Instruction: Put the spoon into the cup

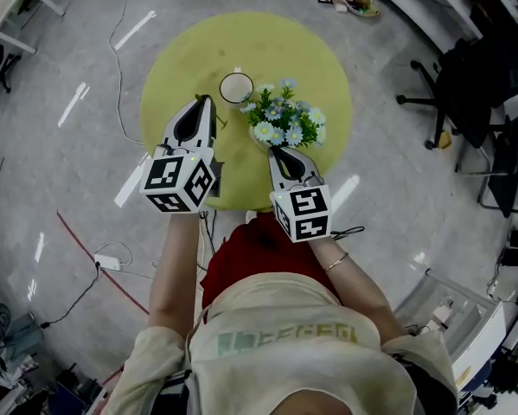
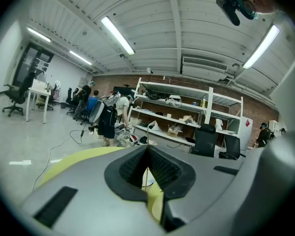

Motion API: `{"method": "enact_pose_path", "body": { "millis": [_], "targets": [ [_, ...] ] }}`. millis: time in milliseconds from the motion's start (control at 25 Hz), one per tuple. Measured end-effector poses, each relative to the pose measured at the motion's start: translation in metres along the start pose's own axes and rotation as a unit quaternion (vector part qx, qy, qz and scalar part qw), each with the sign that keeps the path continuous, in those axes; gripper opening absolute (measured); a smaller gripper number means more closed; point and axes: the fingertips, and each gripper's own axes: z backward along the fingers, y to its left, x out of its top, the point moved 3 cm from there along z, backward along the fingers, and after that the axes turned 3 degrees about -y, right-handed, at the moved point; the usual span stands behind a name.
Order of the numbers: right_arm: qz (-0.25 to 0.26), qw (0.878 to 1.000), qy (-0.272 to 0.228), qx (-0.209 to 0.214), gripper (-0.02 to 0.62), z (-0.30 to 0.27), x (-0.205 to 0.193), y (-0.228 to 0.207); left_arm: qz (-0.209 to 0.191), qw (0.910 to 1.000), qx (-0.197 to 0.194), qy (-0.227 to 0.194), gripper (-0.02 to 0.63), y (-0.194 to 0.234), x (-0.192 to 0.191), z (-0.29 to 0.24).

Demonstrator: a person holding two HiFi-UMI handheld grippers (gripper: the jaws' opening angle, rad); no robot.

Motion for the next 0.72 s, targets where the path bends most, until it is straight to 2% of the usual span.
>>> {"method": "enact_pose_path", "body": {
  "millis": [480, 720],
  "targets": [
    [0.005, 1.0, 0.008, 0.007, 0.037, -0.008, 0.004, -0.001, -0.016, 0.9995, -0.015, -0.022, 0.025, -0.003, 0.033, -0.037],
    [0.006, 1.0, 0.019, 0.007, 0.037, -0.012, 0.001, -0.001, -0.013, 0.9994, -0.023, -0.023, 0.025, -0.004, 0.032, -0.052]
  ]
}}
